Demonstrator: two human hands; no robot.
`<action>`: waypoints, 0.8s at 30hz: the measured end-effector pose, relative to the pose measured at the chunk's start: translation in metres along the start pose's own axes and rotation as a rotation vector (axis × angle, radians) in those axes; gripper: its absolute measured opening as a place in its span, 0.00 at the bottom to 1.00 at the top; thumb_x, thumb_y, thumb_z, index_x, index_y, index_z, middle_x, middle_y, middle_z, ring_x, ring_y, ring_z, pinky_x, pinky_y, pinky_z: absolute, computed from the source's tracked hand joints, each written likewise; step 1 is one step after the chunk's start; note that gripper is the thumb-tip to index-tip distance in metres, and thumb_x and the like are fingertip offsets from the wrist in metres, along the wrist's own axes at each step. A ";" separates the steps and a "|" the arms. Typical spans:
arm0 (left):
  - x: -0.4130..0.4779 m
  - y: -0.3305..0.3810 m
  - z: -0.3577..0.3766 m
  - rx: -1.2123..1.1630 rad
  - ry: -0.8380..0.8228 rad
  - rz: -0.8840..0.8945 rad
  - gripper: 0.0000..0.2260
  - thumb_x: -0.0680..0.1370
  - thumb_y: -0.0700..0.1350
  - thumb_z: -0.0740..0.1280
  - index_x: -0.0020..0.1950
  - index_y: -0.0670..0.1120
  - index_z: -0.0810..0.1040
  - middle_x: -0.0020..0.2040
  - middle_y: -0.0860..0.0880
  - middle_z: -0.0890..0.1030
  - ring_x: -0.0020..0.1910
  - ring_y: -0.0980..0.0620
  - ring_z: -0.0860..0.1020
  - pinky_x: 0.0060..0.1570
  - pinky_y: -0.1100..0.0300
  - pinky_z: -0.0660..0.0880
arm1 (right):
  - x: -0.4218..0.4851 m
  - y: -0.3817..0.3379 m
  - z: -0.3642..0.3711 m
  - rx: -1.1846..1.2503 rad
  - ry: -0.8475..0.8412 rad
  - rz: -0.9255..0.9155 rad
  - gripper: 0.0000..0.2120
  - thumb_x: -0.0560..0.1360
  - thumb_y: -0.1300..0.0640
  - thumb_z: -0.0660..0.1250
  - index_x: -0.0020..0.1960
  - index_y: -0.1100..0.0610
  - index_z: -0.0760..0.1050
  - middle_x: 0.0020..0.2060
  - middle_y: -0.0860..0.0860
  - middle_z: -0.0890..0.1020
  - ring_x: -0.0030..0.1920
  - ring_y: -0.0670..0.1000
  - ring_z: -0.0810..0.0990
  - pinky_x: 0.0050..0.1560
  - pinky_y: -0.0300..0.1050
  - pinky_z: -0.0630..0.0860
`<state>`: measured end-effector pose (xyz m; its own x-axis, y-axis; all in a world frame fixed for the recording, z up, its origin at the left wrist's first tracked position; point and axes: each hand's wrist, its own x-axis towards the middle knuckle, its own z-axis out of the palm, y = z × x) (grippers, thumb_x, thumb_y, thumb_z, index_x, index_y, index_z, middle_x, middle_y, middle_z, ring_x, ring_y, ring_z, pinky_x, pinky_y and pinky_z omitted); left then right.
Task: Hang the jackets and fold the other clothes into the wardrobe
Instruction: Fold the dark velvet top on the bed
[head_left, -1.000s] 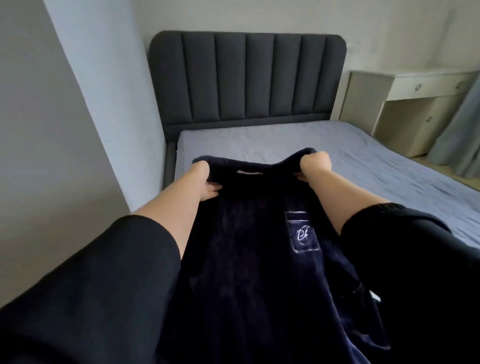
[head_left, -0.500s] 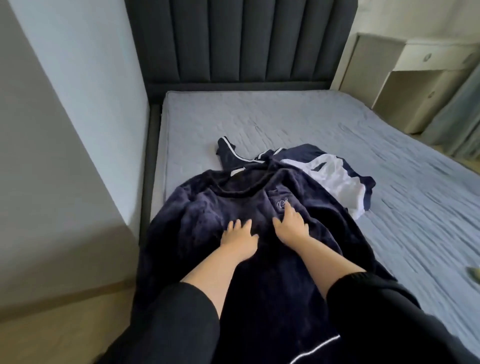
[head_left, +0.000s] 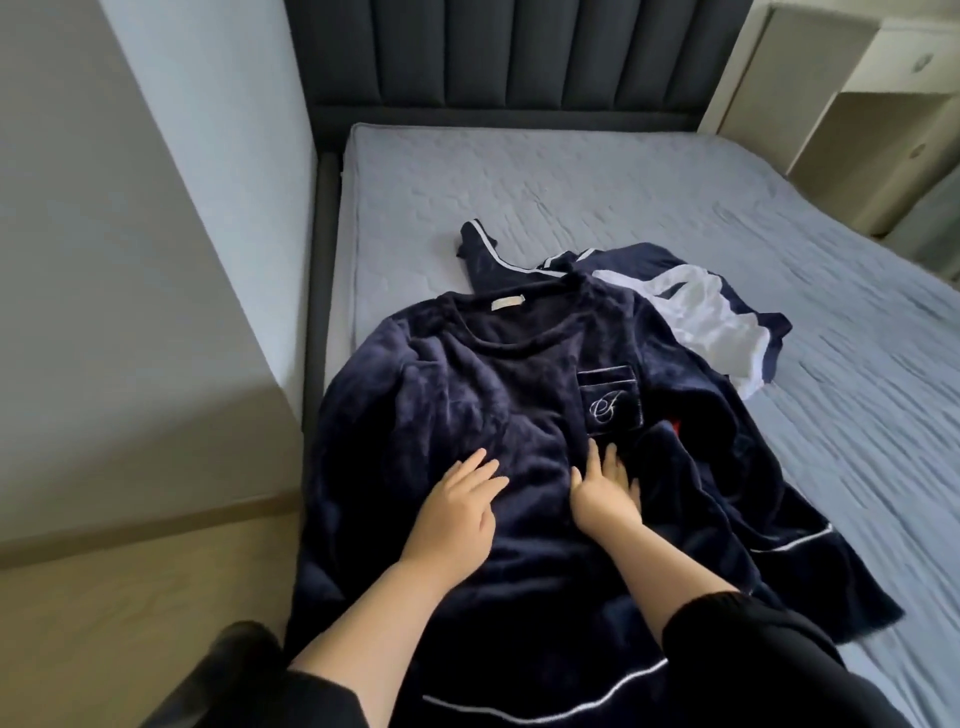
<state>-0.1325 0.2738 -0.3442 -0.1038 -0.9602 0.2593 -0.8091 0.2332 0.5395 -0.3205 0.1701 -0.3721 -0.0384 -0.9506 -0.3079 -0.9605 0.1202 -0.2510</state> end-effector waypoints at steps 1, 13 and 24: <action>-0.004 -0.001 -0.006 0.000 0.029 -0.002 0.17 0.77 0.33 0.59 0.63 0.40 0.78 0.69 0.45 0.73 0.74 0.49 0.62 0.74 0.59 0.52 | 0.000 -0.006 -0.006 0.019 -0.037 0.028 0.28 0.82 0.48 0.47 0.78 0.53 0.41 0.78 0.57 0.44 0.77 0.56 0.46 0.74 0.58 0.46; -0.061 -0.080 -0.056 -0.214 0.162 -0.859 0.37 0.74 0.59 0.68 0.77 0.50 0.55 0.75 0.45 0.63 0.72 0.44 0.64 0.69 0.47 0.63 | -0.080 -0.112 0.047 0.198 -0.026 -0.307 0.30 0.81 0.46 0.53 0.78 0.53 0.47 0.78 0.50 0.47 0.77 0.50 0.41 0.74 0.58 0.41; -0.075 -0.114 -0.113 0.026 0.925 -1.071 0.16 0.69 0.38 0.70 0.56 0.43 0.75 0.58 0.39 0.74 0.57 0.36 0.72 0.49 0.46 0.70 | -0.062 -0.127 0.063 0.025 -0.105 -0.284 0.33 0.79 0.44 0.52 0.78 0.55 0.43 0.78 0.52 0.44 0.77 0.50 0.40 0.73 0.60 0.38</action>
<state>0.0328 0.3369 -0.3345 0.9608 -0.2197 0.1692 -0.2648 -0.5457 0.7950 -0.1789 0.2322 -0.3790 0.2604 -0.9126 -0.3152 -0.9216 -0.1376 -0.3629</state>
